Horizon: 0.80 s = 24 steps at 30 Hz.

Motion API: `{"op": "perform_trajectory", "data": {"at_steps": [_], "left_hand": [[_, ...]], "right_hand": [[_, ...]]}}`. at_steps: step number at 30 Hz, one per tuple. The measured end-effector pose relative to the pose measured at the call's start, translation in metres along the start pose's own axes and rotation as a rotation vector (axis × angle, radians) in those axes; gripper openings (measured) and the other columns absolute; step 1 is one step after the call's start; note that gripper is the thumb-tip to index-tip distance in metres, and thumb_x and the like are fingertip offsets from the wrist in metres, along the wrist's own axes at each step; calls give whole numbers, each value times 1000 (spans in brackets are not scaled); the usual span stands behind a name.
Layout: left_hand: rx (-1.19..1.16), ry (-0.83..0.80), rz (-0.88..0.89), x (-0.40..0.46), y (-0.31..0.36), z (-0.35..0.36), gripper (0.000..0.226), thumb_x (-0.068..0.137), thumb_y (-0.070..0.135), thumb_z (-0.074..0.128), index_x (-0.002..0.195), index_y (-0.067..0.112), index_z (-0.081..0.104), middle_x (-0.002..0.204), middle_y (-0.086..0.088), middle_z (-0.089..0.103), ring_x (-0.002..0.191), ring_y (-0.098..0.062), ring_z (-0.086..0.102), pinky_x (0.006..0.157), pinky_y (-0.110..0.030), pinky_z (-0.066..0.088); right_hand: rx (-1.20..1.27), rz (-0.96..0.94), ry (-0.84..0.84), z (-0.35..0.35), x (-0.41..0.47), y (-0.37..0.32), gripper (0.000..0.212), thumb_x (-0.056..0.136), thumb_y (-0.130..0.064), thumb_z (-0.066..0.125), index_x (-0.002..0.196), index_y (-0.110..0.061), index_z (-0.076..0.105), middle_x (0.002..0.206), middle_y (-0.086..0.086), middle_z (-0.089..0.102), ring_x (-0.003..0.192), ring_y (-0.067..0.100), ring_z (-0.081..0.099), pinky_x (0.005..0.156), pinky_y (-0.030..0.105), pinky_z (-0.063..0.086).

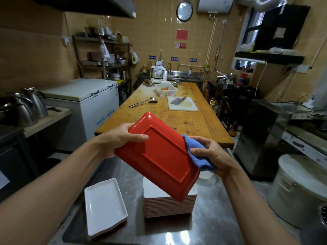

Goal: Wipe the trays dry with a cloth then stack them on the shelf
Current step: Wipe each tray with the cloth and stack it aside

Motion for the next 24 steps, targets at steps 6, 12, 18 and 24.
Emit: {"op": "perform_trajectory", "data": {"at_steps": [6, 12, 18, 24], "left_hand": [[-181, 168, 99, 3, -25, 3, 82, 41, 32, 92, 115, 13, 61, 100, -14, 71, 84, -30, 69, 67, -41, 59], [-300, 303, 80, 5, -41, 13, 52, 61, 13, 77, 110, 14, 61, 110, -21, 66, 92, -36, 64, 76, -45, 55], [-535, 425, 79, 11, -48, 19, 18, 82, 6, 62, 97, 15, 61, 83, -11, 71, 68, -24, 69, 57, -37, 58], [-623, 466, 72, 14, -48, 43, 24, 84, 8, 62, 108, 7, 60, 83, -15, 68, 62, -24, 67, 52, -36, 58]], "right_hand": [[-498, -236, 269, 8, 13, -5, 27, 90, -6, 59, 116, -14, 63, 110, 8, 66, 96, 18, 63, 78, 28, 52], [-941, -410, 408, 21, 3, 25, 47, 97, -11, 46, 142, -12, 36, 150, 1, 30, 140, 15, 22, 116, 27, 16], [-1039, -462, 428, 33, -15, 46, 53, 94, -29, 38, 144, -25, 22, 150, -13, 11, 145, 11, 8, 118, 28, 9], [-1245, -623, 511, 75, -14, 59, 51, 90, -27, 40, 135, -5, 48, 148, 13, 37, 141, 33, 23, 115, 46, 19]]}}
Point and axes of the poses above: each hand's wrist, its own x-axis towards the middle knuckle, its own z-axis out of the palm, y = z × x, the point moved 2 cm from there along x, towards the middle knuckle
